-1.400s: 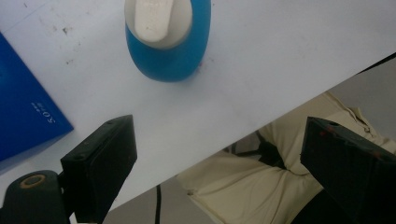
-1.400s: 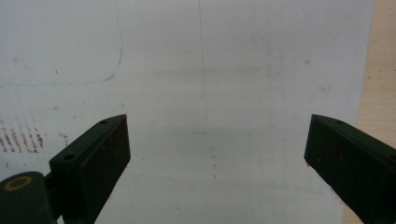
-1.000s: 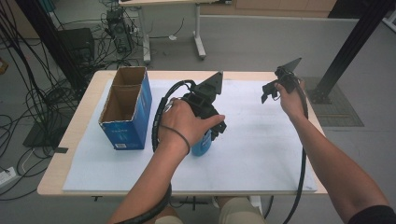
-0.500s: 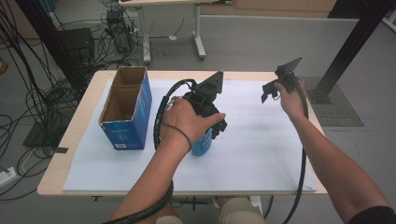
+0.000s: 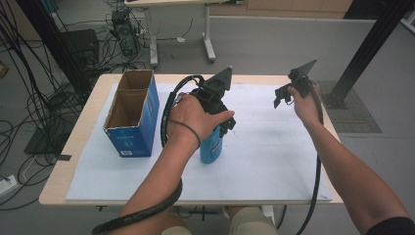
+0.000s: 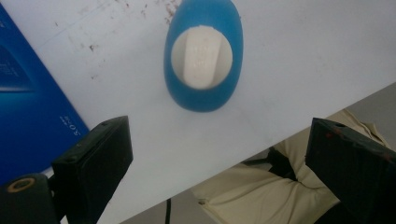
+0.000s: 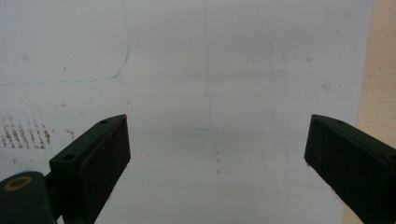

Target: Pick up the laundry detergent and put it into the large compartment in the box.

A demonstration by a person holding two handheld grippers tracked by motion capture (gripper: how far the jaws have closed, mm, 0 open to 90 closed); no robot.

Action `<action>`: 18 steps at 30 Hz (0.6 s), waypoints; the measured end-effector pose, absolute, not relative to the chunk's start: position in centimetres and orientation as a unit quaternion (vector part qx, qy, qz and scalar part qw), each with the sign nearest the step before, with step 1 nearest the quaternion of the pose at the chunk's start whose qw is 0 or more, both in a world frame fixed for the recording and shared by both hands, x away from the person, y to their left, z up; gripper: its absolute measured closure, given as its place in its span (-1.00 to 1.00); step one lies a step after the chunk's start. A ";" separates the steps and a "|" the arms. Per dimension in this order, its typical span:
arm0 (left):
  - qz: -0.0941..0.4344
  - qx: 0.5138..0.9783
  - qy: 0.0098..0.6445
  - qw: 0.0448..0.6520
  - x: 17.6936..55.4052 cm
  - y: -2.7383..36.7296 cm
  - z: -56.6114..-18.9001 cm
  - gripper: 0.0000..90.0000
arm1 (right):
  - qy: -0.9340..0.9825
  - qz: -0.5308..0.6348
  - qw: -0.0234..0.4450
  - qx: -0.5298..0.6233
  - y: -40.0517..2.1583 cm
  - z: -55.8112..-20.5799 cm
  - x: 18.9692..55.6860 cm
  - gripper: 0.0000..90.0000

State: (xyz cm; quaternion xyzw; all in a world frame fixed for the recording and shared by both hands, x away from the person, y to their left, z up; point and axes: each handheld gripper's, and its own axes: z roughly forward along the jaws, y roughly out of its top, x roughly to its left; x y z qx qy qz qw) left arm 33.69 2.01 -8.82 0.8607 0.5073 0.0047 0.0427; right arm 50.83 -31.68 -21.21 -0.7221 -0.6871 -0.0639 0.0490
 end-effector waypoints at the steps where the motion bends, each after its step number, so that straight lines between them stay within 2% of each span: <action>1: 0.005 0.862 0.505 0.043 33.9 2.0 -8.8 -0.83 | -0.687 -0.064 0.049 -0.722 -31.7 -21.2 50.8 -0.84; 18: 0.001 0.877 0.480 0.039 37.5 0.9 -8.3 -0.87 | -0.685 -0.068 0.048 -0.724 -32.3 -20.9 50.7 -0.84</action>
